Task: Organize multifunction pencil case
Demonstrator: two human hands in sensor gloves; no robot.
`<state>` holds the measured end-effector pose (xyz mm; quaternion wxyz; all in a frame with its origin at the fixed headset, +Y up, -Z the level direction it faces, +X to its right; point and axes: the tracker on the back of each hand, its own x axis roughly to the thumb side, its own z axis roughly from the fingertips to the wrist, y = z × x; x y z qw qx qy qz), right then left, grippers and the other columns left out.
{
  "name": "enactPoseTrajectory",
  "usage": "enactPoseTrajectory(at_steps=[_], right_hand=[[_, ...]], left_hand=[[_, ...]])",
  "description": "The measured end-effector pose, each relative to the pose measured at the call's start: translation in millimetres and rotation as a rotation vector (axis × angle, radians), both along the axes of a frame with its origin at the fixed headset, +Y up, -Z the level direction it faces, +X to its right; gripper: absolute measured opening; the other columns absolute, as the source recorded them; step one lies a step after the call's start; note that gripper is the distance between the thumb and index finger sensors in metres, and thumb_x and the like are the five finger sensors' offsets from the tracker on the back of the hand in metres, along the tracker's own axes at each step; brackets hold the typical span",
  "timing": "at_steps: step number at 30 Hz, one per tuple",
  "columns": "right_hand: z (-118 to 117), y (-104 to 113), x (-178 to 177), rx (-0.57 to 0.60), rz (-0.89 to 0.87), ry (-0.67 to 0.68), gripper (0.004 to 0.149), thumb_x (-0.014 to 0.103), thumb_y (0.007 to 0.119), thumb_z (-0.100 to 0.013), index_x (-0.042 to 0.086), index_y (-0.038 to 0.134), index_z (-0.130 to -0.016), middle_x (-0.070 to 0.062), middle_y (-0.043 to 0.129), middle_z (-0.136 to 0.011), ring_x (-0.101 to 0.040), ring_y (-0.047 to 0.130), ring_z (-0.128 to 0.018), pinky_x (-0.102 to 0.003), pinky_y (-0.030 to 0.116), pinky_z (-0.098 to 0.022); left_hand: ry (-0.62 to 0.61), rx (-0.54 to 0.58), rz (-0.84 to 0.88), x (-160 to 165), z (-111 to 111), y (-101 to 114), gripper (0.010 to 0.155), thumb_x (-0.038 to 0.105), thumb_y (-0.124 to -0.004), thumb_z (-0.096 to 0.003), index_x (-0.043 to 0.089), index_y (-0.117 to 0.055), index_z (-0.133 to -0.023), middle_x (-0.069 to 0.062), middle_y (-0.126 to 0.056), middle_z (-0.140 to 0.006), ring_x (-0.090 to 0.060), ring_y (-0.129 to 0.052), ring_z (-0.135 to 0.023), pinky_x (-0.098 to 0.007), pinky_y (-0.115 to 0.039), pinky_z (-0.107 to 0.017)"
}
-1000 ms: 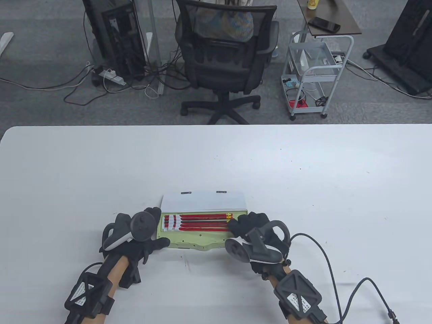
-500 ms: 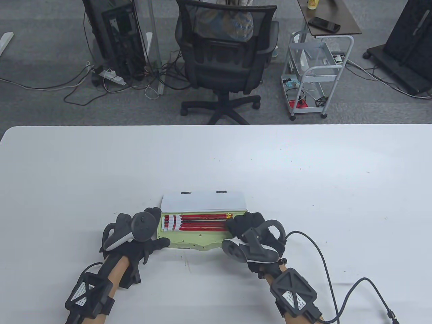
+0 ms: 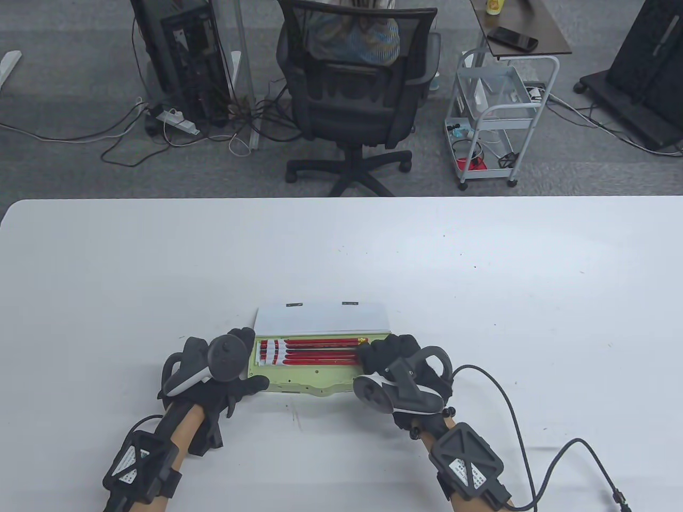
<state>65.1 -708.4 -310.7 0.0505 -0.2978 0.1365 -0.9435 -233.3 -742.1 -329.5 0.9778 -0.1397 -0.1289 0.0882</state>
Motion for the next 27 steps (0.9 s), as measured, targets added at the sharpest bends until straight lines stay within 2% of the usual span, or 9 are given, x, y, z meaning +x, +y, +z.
enactPoseTrajectory(at_steps=[7,12,15,20,27], right_hand=[[-9,5,20,-0.04,-0.114,-0.107,0.053,0.039,0.072,-0.052,0.008,0.078,-0.095,-0.015,0.09,-0.085,-0.038,0.097,-0.072,-0.056,0.083,-0.058],[-14,2,35,-0.109,-0.142,-0.248,0.059,0.039,0.073,-0.053,0.005,0.071,-0.101,-0.022,0.081,-0.094,-0.047,0.089,-0.082,-0.062,0.076,-0.063],[-16,1,37,-0.142,-0.123,-0.284,0.063,0.039,0.075,-0.053,0.003,0.067,-0.104,-0.025,0.075,-0.099,-0.05,0.083,-0.087,-0.065,0.071,-0.065],[-17,-5,32,-0.167,-0.075,-0.288,0.068,0.04,0.079,-0.052,0.003,0.064,-0.106,-0.027,0.071,-0.101,-0.052,0.079,-0.089,-0.066,0.069,-0.066],[-16,-9,19,-0.132,-0.053,-0.291,0.067,0.041,0.076,-0.052,0.002,0.063,-0.106,-0.027,0.07,-0.102,-0.053,0.079,-0.089,-0.066,0.069,-0.066]], left_hand=[[0.001,-0.008,0.006,-1,-1,0,0.099,0.062,-0.07,-0.0346,0.014,-0.034,-0.113,-0.02,-0.048,-0.121,-0.051,-0.058,-0.107,-0.072,-0.053,-0.07],[0.001,-0.006,-0.001,0,-1,0,0.099,0.062,-0.07,-0.0348,0.014,-0.034,-0.113,-0.021,-0.048,-0.121,-0.051,-0.057,-0.107,-0.072,-0.053,-0.07],[0.0,-0.006,-0.003,0,-1,0,0.099,0.062,-0.07,-0.035,0.014,-0.033,-0.113,-0.02,-0.048,-0.121,-0.051,-0.058,-0.107,-0.072,-0.054,-0.07],[0.0,-0.006,-0.006,0,-1,0,0.098,0.062,-0.07,-0.0351,0.014,-0.034,-0.113,-0.021,-0.048,-0.121,-0.051,-0.058,-0.107,-0.072,-0.053,-0.07],[-0.001,-0.006,-0.009,1,-1,0,0.099,0.062,-0.07,-0.0351,0.014,-0.033,-0.113,-0.021,-0.048,-0.121,-0.051,-0.058,-0.107,-0.072,-0.053,-0.07]])
